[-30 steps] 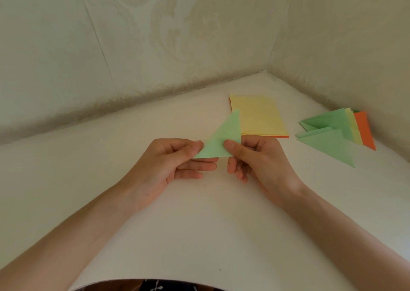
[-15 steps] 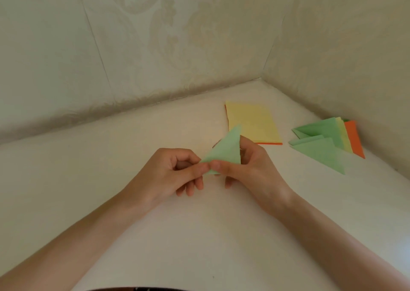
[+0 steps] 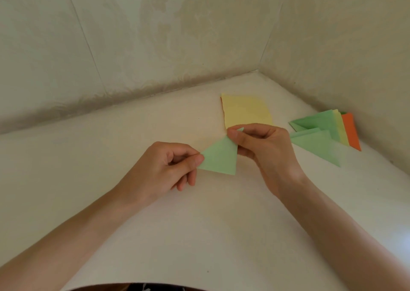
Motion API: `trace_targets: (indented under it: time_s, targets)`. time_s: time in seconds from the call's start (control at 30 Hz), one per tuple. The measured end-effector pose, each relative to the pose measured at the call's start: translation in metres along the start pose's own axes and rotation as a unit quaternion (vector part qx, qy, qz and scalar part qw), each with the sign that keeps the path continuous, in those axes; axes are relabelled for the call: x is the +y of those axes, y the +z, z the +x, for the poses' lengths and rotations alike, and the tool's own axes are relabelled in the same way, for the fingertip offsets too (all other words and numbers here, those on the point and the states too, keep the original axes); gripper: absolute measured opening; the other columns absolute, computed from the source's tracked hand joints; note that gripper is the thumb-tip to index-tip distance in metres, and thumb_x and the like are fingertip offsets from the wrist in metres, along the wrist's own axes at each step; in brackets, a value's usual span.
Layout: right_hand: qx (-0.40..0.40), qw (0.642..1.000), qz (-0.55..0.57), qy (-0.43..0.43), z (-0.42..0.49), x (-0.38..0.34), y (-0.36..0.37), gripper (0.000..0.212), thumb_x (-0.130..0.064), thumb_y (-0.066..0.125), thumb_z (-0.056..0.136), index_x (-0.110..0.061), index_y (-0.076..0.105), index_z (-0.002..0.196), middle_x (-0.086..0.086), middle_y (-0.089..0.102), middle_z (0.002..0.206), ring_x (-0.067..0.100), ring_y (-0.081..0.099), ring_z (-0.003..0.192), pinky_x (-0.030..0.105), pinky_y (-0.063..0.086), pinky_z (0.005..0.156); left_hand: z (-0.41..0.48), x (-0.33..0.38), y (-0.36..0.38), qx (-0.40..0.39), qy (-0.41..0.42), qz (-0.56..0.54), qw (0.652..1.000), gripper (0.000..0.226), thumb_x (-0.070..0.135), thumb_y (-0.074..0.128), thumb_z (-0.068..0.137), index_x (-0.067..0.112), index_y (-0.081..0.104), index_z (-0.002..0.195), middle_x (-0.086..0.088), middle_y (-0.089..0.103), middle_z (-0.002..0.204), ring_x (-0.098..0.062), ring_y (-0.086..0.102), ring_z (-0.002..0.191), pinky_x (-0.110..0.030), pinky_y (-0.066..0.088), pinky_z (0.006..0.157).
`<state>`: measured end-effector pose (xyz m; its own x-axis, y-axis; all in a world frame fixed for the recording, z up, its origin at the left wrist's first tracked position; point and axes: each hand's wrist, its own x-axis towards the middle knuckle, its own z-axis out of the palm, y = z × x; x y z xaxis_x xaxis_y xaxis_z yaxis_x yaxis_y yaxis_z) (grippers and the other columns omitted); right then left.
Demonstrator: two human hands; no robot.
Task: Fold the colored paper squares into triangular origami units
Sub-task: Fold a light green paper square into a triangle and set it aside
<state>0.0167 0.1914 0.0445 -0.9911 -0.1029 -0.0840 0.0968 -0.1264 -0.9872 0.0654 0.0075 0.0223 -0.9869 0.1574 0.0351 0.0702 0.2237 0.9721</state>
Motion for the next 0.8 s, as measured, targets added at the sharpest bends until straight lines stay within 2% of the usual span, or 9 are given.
trace_targets:
  time_s: [0.13, 0.23, 0.3, 0.33, 0.43, 0.53, 0.6, 0.7, 0.8]
  targets:
    - [0.014, 0.997, 0.07, 0.003, 0.0, -0.002, -0.002, 0.009, -0.01, 0.063, 0.083, -0.002, 0.066, 0.088, 0.006, 0.071, 0.074, 0.013, 0.067, 0.068, 0.022, 0.055, 0.064, -0.001, -0.001, -0.002, 0.039, -0.003, -0.009, 0.999, 0.022, 0.013, 0.056, 0.092, 0.002, 0.067, 0.075, -0.002, 0.061, 0.054, -0.01, 0.041, 0.041, -0.017, 0.034, 0.045]
    - [-0.089, 0.993, 0.023, 0.073, -0.009, 0.002, 0.005, 0.031, -0.027, 0.065, 0.076, -0.003, 0.062, 0.096, 0.012, 0.069, 0.088, 0.018, 0.066, 0.07, 0.023, 0.053, 0.055, -0.002, 0.002, -0.001, 0.066, 0.0, -0.04, 0.997, 0.022, 0.015, 0.056, 0.091, 0.004, 0.064, 0.074, -0.003, 0.057, 0.051, -0.011, 0.037, 0.041, -0.016, 0.032, 0.044]
    - [-0.164, 0.981, -0.057, 0.08, -0.017, 0.007, 0.012, 0.019, -0.015, 0.067, 0.081, -0.003, 0.065, 0.095, 0.011, 0.07, 0.081, 0.016, 0.064, 0.063, 0.022, 0.05, 0.052, -0.003, 0.004, 0.001, 0.064, 0.0, -0.05, 0.997, 0.022, 0.019, 0.056, 0.09, 0.004, 0.064, 0.075, -0.003, 0.055, 0.048, -0.011, 0.035, 0.04, -0.015, 0.031, 0.043]
    - [-0.174, 0.979, -0.075, 0.073, -0.019, 0.008, 0.014, 0.011, -0.008, 0.066, 0.083, -0.002, 0.066, 0.092, 0.011, 0.07, 0.076, 0.015, 0.063, 0.059, 0.021, 0.049, 0.052, -0.004, 0.005, 0.002, 0.058, 0.0, -0.048, 0.997, 0.022, 0.022, 0.056, 0.089, 0.005, 0.064, 0.076, -0.003, 0.054, 0.047, -0.011, 0.035, 0.04, -0.015, 0.032, 0.043]
    - [-0.146, 0.985, -0.071, 0.056, -0.015, 0.006, 0.011, 0.003, -0.001, 0.064, 0.082, 0.0, 0.067, 0.083, 0.01, 0.069, 0.068, 0.013, 0.063, 0.054, 0.02, 0.05, 0.052, -0.003, 0.006, 0.002, 0.051, 0.0, -0.039, 0.998, 0.02, 0.025, 0.057, 0.086, 0.009, 0.066, 0.078, -0.002, 0.055, 0.046, -0.011, 0.036, 0.039, -0.015, 0.033, 0.044]
    - [-0.084, 0.995, -0.032, 0.044, -0.006, -0.002, -0.004, 0.005, 0.001, 0.064, 0.081, 0.0, 0.067, 0.077, 0.01, 0.069, 0.064, 0.012, 0.062, 0.051, 0.018, 0.052, 0.051, 0.002, 0.002, -0.009, 0.121, 0.004, -0.048, 0.992, 0.016, 0.012, 0.054, 0.092, 0.009, 0.067, 0.083, -0.001, 0.054, 0.046, -0.009, 0.037, 0.04, -0.014, 0.032, 0.044]
    - [-0.086, 0.995, -0.033, 0.044, -0.006, -0.004, -0.009, 0.003, 0.0, 0.064, 0.08, 0.0, 0.067, 0.077, 0.011, 0.069, 0.065, 0.013, 0.063, 0.052, 0.019, 0.052, 0.052, 0.003, 0.0, -0.015, 0.152, 0.022, -0.056, 0.987, 0.019, 0.016, 0.052, 0.094, 0.009, 0.068, 0.087, 0.0, 0.057, 0.051, -0.008, 0.041, 0.045, -0.014, 0.035, 0.046]
    - [-0.161, 0.983, -0.061, 0.056, -0.014, 0.003, 0.004, 0.003, -0.001, 0.066, 0.08, -0.002, 0.068, 0.079, 0.011, 0.069, 0.067, 0.015, 0.063, 0.053, 0.02, 0.052, 0.053, 0.002, 0.004, -0.008, 0.097, 0.029, -0.055, 0.993, 0.025, 0.032, 0.055, 0.083, 0.011, 0.068, 0.083, 0.0, 0.063, 0.061, -0.007, 0.05, 0.052, -0.017, 0.039, 0.049]
    - [-0.202, 0.973, -0.1, 0.055, -0.019, 0.008, 0.015, 0.005, -0.002, 0.066, 0.083, -0.005, 0.07, 0.082, 0.011, 0.07, 0.07, 0.016, 0.066, 0.058, 0.021, 0.053, 0.056, 0.001, 0.003, 0.002, 0.039, 0.031, -0.017, 0.999, 0.019, 0.029, 0.063, 0.075, 0.011, 0.068, 0.076, 0.001, 0.067, 0.064, -0.005, 0.056, 0.056, -0.015, 0.042, 0.052]
